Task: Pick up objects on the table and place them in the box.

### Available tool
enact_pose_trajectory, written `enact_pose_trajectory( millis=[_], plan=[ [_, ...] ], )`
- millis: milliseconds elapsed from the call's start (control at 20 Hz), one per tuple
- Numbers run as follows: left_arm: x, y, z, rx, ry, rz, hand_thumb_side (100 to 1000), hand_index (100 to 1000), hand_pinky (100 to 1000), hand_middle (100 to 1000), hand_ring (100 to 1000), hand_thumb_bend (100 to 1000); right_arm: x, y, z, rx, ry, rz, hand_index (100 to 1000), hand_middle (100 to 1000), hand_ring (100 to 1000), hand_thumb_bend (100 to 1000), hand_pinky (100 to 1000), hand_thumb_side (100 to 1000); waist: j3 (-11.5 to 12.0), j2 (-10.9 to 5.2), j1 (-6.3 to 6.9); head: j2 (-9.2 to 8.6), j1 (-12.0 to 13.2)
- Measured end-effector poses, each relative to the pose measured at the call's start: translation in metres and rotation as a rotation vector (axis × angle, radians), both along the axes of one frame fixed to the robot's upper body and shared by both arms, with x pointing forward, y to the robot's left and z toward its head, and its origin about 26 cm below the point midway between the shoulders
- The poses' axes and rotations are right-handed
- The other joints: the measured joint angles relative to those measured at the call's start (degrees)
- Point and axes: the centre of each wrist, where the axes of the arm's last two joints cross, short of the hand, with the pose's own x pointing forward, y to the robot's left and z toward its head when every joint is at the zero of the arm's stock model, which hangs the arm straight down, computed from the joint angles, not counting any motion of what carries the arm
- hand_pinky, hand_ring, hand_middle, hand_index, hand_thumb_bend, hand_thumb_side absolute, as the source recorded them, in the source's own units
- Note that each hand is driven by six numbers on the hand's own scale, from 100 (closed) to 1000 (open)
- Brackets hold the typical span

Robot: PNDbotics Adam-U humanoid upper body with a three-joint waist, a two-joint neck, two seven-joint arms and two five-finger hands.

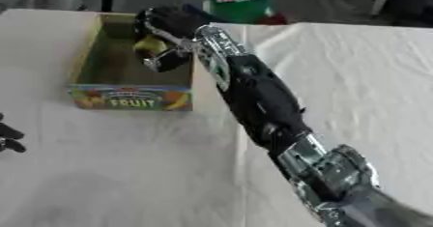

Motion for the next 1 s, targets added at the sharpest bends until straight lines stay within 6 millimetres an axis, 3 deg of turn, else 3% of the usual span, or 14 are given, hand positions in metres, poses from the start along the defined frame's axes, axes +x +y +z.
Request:
enact_pose_trajectory(
  millis=[100,350,650,1000],
  plan=[
    [0.000,-0.001,0.001,0.000,-0.001,-0.004,764,692,483,503,569,100,0.001,0.003,-0.003,-0.020,0.004,-0.024,871,853,825,100,682,236,0.2,0.11,-0.05,-0.13,-0.2],
    [0.000,-0.002,0.001,0.001,-0.001,-0.013,763,692,483,503,569,100,0.002,0.006,-0.006,-0.081,0.040,-0.070,878,870,839,100,701,235,0.3,0.13,-0.06,-0.19,-0.4],
    [0.000,-0.002,0.001,0.002,-0.001,-0.014,761,692,483,503,570,100,0.000,0.008,0.000,-0.067,0.033,-0.061,867,836,808,100,665,220,-0.4,0.07,-0.15,-0.45,-0.3],
    [-0.001,0.002,-0.002,-0.005,0.007,0.010,757,692,484,504,570,100,-0.005,-0.003,0.014,0.075,0.057,0.030,815,738,700,100,542,198,-3.2,-1.37,-0.23,-0.43,1.5]
  ],
)
